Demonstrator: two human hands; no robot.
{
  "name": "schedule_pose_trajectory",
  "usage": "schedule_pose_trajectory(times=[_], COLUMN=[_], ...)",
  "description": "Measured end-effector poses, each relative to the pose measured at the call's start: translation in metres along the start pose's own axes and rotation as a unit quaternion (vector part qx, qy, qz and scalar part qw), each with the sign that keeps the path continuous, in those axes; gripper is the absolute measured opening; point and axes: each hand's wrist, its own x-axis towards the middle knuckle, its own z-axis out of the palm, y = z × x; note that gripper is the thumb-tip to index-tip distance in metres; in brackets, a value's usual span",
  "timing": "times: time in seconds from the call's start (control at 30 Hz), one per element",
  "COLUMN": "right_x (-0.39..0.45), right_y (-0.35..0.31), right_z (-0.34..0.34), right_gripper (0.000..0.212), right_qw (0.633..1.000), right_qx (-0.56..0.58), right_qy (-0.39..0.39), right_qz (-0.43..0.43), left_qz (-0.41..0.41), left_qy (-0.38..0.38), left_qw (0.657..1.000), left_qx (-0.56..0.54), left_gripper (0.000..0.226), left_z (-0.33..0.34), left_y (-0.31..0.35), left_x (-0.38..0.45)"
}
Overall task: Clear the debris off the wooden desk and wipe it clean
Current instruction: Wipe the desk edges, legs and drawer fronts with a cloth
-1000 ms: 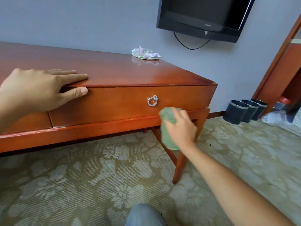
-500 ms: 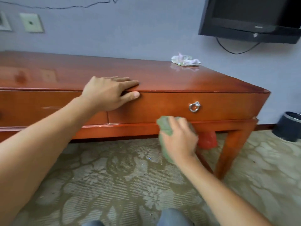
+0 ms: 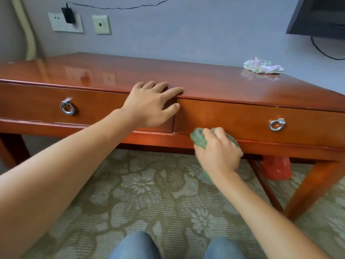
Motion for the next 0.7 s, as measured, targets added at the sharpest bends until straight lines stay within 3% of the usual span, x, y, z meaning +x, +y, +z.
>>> schedule_pose_trajectory(times=[0.1, 0.2, 0.37, 0.43, 0.5, 0.6, 0.7], right_x=[0.006, 0.009, 0.001, 0.003, 0.006, 0.008, 0.012], right_y=[-0.058, -0.084, -0.025, -0.03, -0.059, -0.101, -0.091], right_z=[0.014, 0.02, 0.003, 0.006, 0.014, 0.026, 0.022], right_gripper=[0.029, 0.026, 0.027, 0.022, 0.017, 0.03, 0.033], right_qw=[0.997, 0.994, 0.999, 0.999, 0.999, 0.995, 0.991], right_qx=[0.054, 0.066, 0.037, 0.018, 0.031, 0.065, 0.077], right_qy=[-0.006, -0.03, -0.02, -0.01, -0.007, -0.016, -0.043], right_qz=[-0.052, -0.085, 0.011, 0.024, 0.002, -0.072, -0.101], left_qz=[-0.015, -0.028, -0.032, -0.035, -0.033, -0.026, -0.025], left_qy=[-0.002, -0.014, -0.032, -0.041, -0.043, -0.048, -0.051], left_qw=[1.0, 0.999, 0.995, 0.995, 0.995, 0.995, 0.996], left_qx=[-0.017, -0.045, -0.083, -0.087, -0.084, -0.078, -0.072], left_gripper=[0.059, 0.057, 0.062, 0.066, 0.068, 0.069, 0.07], left_z=[0.001, -0.003, -0.01, -0.01, -0.009, -0.009, -0.009], left_y=[0.004, 0.002, 0.003, 0.001, 0.001, 0.0, 0.0], left_x=[0.001, -0.001, -0.004, -0.004, -0.003, -0.003, -0.004])
